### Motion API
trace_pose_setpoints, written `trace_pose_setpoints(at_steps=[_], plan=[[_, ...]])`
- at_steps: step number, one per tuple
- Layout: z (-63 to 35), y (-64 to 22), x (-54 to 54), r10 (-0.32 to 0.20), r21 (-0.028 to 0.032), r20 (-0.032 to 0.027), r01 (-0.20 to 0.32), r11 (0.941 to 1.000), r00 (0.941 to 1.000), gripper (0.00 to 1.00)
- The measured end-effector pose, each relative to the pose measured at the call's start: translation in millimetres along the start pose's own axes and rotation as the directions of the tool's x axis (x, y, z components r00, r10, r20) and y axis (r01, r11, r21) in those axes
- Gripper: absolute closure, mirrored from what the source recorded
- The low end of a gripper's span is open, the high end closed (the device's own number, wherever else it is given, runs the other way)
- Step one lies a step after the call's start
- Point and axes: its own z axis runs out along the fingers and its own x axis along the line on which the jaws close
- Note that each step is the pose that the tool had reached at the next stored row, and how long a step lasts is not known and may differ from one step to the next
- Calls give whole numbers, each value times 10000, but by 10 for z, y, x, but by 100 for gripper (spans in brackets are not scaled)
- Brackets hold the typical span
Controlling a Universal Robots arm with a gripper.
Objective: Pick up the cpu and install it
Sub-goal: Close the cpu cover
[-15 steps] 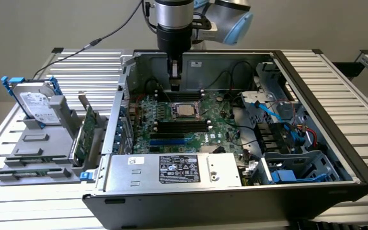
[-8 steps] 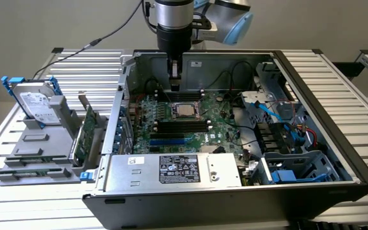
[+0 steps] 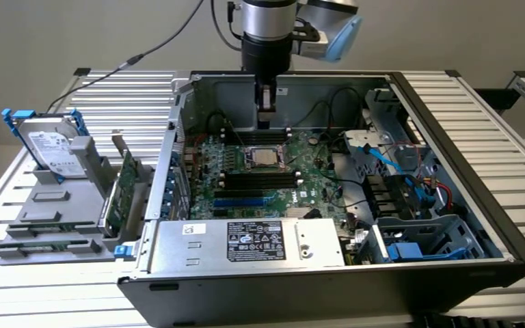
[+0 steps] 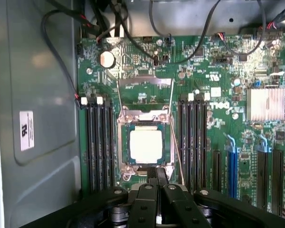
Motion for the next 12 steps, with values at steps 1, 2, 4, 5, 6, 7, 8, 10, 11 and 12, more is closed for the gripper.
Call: trace_pose_setpoints(at_steps=[1, 2, 4, 5, 6, 7, 8, 10, 11, 12], plan=[[-1, 45, 1, 0, 5, -6, 0, 10000, 10000, 89], [-2, 90, 3, 0, 9, -10, 0, 10000, 10000, 89], [-2, 181, 5, 0, 20, -17, 0, 10000, 10000, 89], [-2, 226, 7, 1, 24, -21, -1, 10000, 10000, 89], [-2, 275, 8, 1, 30, -22, -1, 10000, 10000, 89], [-1, 320, 10, 1, 34, -25, -1, 10000, 10000, 89], [0, 365, 11, 1, 39, -26, -1, 10000, 10000, 89], [2, 454, 14, 1, 47, -29, -1, 10000, 10000, 89], [2, 500, 16, 1, 52, -29, -1, 10000, 10000, 89], [3, 545, 18, 1, 56, -27, -1, 10000, 10000, 89]])
